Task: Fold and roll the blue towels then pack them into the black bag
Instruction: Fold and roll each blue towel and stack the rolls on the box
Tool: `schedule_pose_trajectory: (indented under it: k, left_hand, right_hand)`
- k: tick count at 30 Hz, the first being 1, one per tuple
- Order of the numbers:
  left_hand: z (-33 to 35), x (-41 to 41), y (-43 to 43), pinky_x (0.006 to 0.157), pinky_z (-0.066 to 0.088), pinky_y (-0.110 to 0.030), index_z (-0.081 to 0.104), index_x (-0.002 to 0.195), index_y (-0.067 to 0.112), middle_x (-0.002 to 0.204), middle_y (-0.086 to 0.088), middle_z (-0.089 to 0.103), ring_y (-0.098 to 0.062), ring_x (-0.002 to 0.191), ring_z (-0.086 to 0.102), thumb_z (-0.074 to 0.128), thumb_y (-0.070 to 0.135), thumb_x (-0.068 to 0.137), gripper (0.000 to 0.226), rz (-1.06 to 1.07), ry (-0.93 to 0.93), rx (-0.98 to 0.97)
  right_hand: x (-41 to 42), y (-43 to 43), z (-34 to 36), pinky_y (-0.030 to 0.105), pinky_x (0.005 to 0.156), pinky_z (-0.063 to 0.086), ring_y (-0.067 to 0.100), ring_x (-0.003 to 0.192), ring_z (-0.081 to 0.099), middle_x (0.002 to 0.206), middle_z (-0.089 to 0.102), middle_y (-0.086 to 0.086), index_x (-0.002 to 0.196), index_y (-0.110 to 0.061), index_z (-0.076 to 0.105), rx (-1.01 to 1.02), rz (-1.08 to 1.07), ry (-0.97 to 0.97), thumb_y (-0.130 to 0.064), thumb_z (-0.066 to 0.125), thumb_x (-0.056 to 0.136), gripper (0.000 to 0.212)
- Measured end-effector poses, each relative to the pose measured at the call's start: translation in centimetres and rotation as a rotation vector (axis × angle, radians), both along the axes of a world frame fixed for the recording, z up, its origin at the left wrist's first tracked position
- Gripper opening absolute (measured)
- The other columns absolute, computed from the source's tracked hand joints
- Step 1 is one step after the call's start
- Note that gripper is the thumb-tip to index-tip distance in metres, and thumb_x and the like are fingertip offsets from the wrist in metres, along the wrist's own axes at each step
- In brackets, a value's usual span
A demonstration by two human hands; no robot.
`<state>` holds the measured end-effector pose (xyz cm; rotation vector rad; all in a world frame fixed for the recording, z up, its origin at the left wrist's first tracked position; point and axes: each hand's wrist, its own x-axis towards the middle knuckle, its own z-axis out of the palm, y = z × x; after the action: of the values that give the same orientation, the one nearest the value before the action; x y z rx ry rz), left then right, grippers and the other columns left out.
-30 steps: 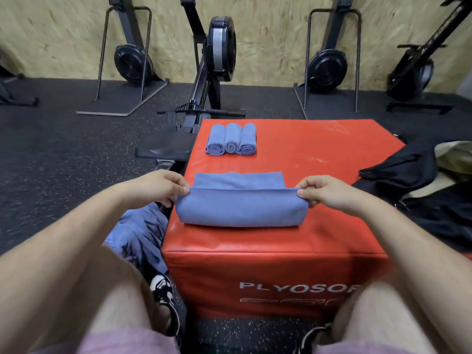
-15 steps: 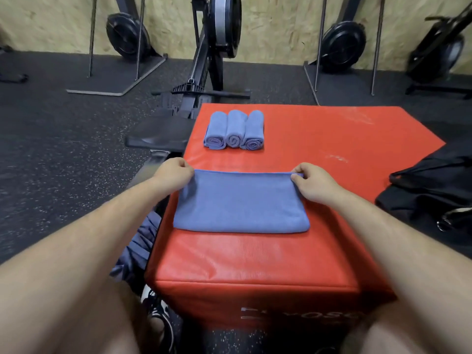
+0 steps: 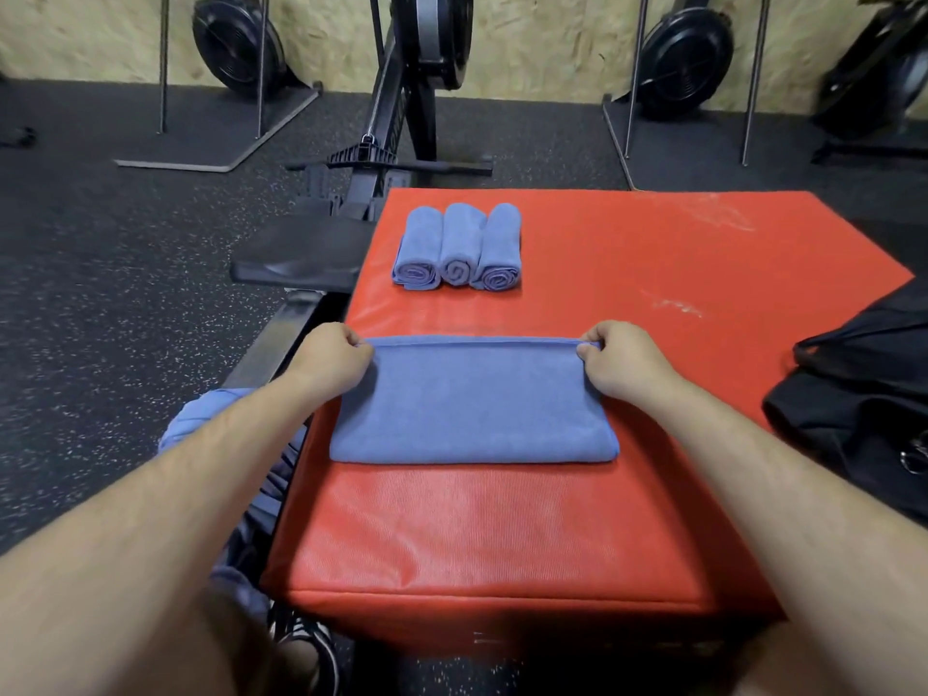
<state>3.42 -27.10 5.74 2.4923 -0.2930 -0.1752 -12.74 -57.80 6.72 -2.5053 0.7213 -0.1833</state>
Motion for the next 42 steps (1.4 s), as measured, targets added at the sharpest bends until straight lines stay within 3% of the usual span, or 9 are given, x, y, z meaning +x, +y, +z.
schedule_pose_trajectory:
  k: [6,8,12,20,23,25,29,32,42]
  left_hand:
    - [0.3,0.2,0.0,0.059,0.044,-0.027,0.061,0.058,0.01,0.069,-0.018,0.064,-0.026,0.059,0.056,0.054,0.019,0.079,0.024,-0.046,-0.089,-0.054]
    - [0.8,0.0,-0.5,0.052,0.037,-0.023,0.059,0.06,0.004,0.068,-0.021,0.061,-0.017,0.055,0.047,0.052,0.016,0.076,0.021,-0.072,-0.135,-0.117]
    - [0.8,-0.4,-1.1,0.05,0.035,-0.019,0.059,0.083,0.007,0.071,-0.004,0.064,-0.012,0.059,0.053,0.05,0.013,0.089,0.012,-0.053,-0.089,-0.111]
    - [-0.9,0.6,-1.7,0.073,0.041,-0.035,0.059,0.099,0.012,0.097,-0.009,0.065,-0.03,0.092,0.061,0.057,0.021,0.092,0.012,0.01,-0.167,-0.061]
    - [-1.0,-0.5,-2.6,0.086,0.044,-0.046,0.06,0.113,0.012,0.116,-0.014,0.059,-0.037,0.109,0.055,0.063,0.026,0.087,0.03,-0.031,-0.473,0.162]
    - [-1.1,-2.4,-4.2,0.091,0.047,-0.047,0.064,0.115,0.01,0.122,-0.012,0.062,-0.034,0.114,0.057,0.053,0.03,0.089,0.034,-0.24,-0.601,0.132]
    - [-2.6,-6.5,-7.2,0.119,0.028,-0.051,0.044,0.149,0.015,0.158,-0.007,0.039,-0.026,0.147,0.033,0.023,0.041,0.096,0.062,-0.635,-0.32,0.143]
    - [-3.3,-7.2,-7.6,0.123,0.011,-0.046,0.022,0.159,0.022,0.166,0.004,0.018,-0.019,0.154,0.012,0.021,0.037,0.105,0.056,-0.606,-0.219,0.23]
    - [-3.1,-2.6,-2.5,0.125,0.001,-0.042,0.017,0.16,0.025,0.168,0.003,0.004,-0.017,0.155,0.001,0.023,0.048,0.106,0.06,-0.369,-0.16,0.34]
  right_hand:
    - [-0.1,0.3,-0.3,0.035,0.099,0.036,0.036,0.112,0.045,0.117,0.049,0.017,0.099,-0.008,0.069,-0.184,0.039,-0.037,-0.015,0.056,0.095,0.015]
    - [-0.1,0.5,-0.1,0.035,0.092,0.038,0.035,0.106,0.05,0.109,0.055,0.016,0.096,-0.006,0.068,-0.185,0.077,-0.102,-0.011,0.055,0.093,0.014]
    - [-0.1,0.5,0.0,0.031,0.072,0.036,0.03,0.093,0.059,0.099,0.068,0.01,0.096,-0.01,0.063,-0.094,0.076,-0.089,-0.013,0.05,0.095,0.013]
    - [1.2,0.9,-0.7,0.04,0.083,0.047,0.036,0.102,0.058,0.11,0.065,0.015,0.11,-0.009,0.061,-0.118,-0.033,-0.076,-0.017,0.051,0.094,0.02]
    - [1.4,2.5,-0.5,0.047,0.092,0.043,0.039,0.113,0.051,0.122,0.054,0.018,0.124,-0.008,0.055,-0.419,-0.084,-0.047,-0.019,0.056,0.089,0.037]
    - [1.6,5.1,-0.4,0.047,0.094,0.042,0.037,0.119,0.05,0.128,0.055,0.015,0.124,-0.009,0.058,-0.544,0.006,-0.107,-0.02,0.054,0.087,0.04]
    - [2.1,10.8,-1.7,0.044,0.119,0.023,0.027,0.15,0.026,0.159,0.036,0.01,0.149,-0.01,0.041,-0.337,0.282,-0.078,-0.021,0.038,0.096,0.054]
    - [2.0,11.1,-3.2,0.041,0.124,0.009,0.018,0.154,0.012,0.165,0.021,0.002,0.157,-0.016,0.026,-0.246,0.299,0.046,-0.028,0.03,0.104,0.054]
    - [0.1,5.4,-3.9,0.044,0.125,-0.001,0.017,0.154,-0.002,0.168,0.003,0.001,0.16,-0.021,0.012,-0.281,0.107,0.203,-0.047,0.016,0.104,0.061]
